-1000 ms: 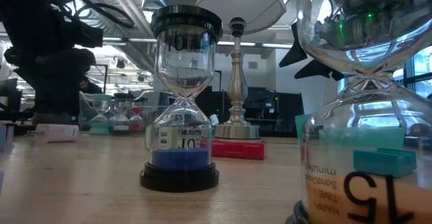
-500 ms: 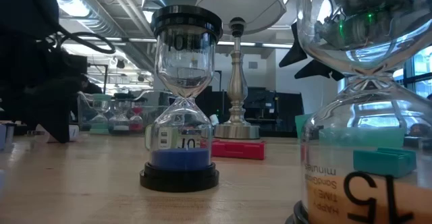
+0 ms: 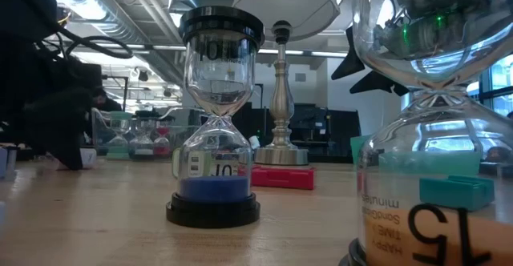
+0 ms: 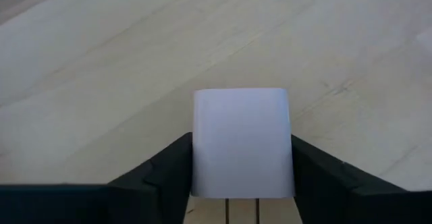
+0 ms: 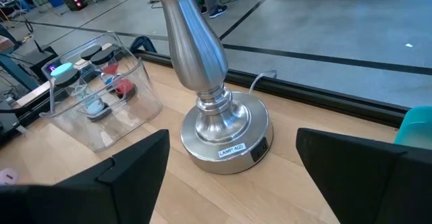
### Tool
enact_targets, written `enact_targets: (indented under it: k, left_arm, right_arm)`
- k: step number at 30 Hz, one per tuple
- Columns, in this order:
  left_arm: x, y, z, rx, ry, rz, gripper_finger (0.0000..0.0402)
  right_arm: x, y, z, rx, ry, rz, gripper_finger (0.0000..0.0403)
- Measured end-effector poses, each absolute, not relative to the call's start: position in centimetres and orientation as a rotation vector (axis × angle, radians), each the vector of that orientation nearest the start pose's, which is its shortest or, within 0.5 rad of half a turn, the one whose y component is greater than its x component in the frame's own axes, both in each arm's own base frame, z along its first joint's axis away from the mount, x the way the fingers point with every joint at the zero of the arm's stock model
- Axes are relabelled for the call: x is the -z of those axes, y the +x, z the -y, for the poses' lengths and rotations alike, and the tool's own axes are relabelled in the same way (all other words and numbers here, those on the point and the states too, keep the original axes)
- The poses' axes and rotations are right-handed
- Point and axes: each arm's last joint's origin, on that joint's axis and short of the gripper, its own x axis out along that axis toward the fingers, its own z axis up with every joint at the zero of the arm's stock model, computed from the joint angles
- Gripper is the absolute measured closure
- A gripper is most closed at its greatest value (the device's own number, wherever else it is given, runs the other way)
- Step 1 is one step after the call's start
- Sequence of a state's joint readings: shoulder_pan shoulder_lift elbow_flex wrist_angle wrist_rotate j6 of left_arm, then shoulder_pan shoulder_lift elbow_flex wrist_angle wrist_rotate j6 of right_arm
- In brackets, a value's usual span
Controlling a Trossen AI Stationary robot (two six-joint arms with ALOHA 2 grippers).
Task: Pick & Place Office items
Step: Put the pink charger adapter into the green bin
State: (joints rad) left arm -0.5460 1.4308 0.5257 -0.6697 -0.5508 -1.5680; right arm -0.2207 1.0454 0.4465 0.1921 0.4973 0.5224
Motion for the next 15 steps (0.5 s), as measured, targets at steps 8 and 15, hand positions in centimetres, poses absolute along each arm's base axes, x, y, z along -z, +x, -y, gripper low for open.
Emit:
enact_targets:
  k: [8, 15]
  left_arm:
    - [-15.7, 19.8, 9.9, -0.757, -0.274, -0.806, 0.0210]
    - [-20.1, 23.5, 11.1, -0.685, 0.211, -0.505, 0.0210]
  right_arm:
    - [-20.6, 20.1, 5.9, 0.797, 0.435, -0.217, 0.0076]
    - [-20.7, 20.1, 5.9, 0.797, 0.435, -0.217, 0.0076]
